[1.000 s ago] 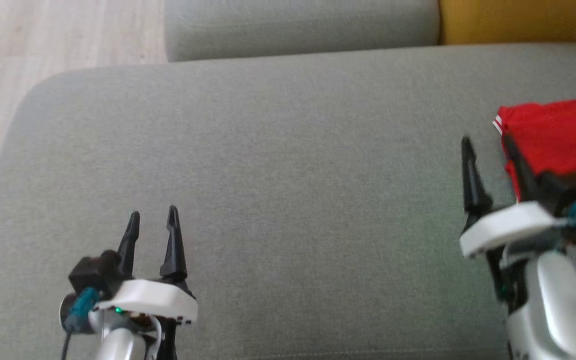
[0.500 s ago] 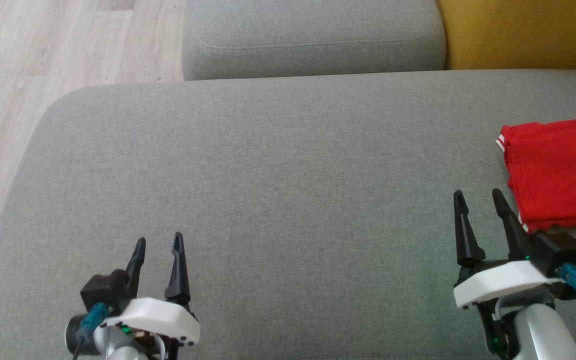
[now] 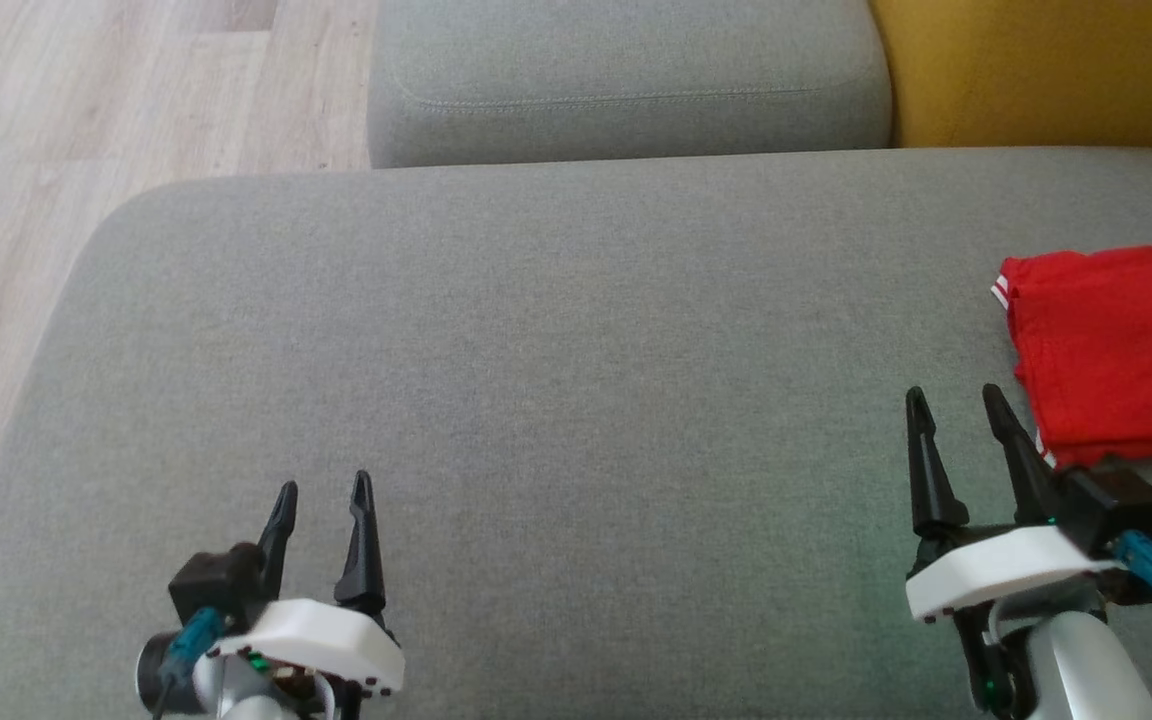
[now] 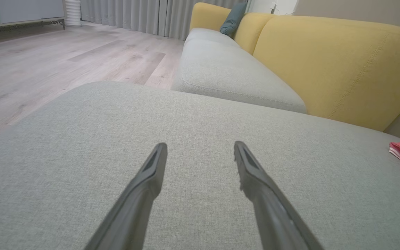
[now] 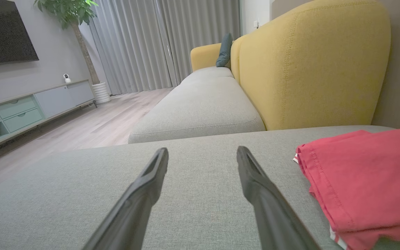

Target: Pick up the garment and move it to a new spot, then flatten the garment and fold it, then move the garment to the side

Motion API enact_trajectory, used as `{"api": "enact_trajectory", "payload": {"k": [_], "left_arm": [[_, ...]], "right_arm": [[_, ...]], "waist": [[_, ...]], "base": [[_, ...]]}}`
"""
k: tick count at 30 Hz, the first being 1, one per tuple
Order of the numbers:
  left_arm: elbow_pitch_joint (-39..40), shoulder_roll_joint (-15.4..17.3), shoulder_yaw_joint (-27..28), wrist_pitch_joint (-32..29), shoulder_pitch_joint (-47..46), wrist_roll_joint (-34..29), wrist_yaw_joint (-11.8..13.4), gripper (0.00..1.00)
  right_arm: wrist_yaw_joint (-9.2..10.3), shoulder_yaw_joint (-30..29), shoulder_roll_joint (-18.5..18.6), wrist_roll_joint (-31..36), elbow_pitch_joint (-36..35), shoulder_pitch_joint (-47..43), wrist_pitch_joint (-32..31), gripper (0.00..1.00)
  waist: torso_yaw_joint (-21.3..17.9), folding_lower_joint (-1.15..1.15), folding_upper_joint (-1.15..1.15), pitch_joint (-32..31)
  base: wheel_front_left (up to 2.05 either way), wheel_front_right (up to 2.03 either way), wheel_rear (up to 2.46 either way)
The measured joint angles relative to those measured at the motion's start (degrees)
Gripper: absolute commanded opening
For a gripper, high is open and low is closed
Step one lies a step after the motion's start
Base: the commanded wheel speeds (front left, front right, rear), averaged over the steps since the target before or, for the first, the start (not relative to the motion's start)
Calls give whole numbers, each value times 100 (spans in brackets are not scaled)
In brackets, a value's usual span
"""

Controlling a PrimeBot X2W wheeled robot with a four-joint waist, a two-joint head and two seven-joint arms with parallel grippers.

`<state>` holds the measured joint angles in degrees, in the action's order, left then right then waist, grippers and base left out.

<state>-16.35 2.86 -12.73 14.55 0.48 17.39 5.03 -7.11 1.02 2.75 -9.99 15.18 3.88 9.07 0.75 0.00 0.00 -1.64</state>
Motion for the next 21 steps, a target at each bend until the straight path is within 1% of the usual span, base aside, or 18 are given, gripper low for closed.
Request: {"api": "enact_trajectory", "payload": {"k": [6, 7, 13, 21], "left_arm": [[69, 0, -32, 0, 19, 1, -8, 100], [83, 0, -47, 0, 30, 9, -16, 0], [-416, -2, -114, -52, 362, 31, -16, 0], [-414, 0, -56, -157, 386, 520, -85, 0]], "right_arm": [[0, 22, 0, 0, 2, -2, 0, 100], [0, 23, 0, 0, 8, -2, -1, 0], [1, 30, -18, -23, 542, -330, -20, 0], [1, 4, -18, -528, 561, -412, -131, 0]], "waist": [[-7, 0, 0, -21], [-11, 0, 0, -25], [-12, 0, 0, -25], [-17, 0, 0, -11]], "base": [[0, 0, 0], [0, 0, 0], [0, 0, 0], [0, 0, 0]]}}
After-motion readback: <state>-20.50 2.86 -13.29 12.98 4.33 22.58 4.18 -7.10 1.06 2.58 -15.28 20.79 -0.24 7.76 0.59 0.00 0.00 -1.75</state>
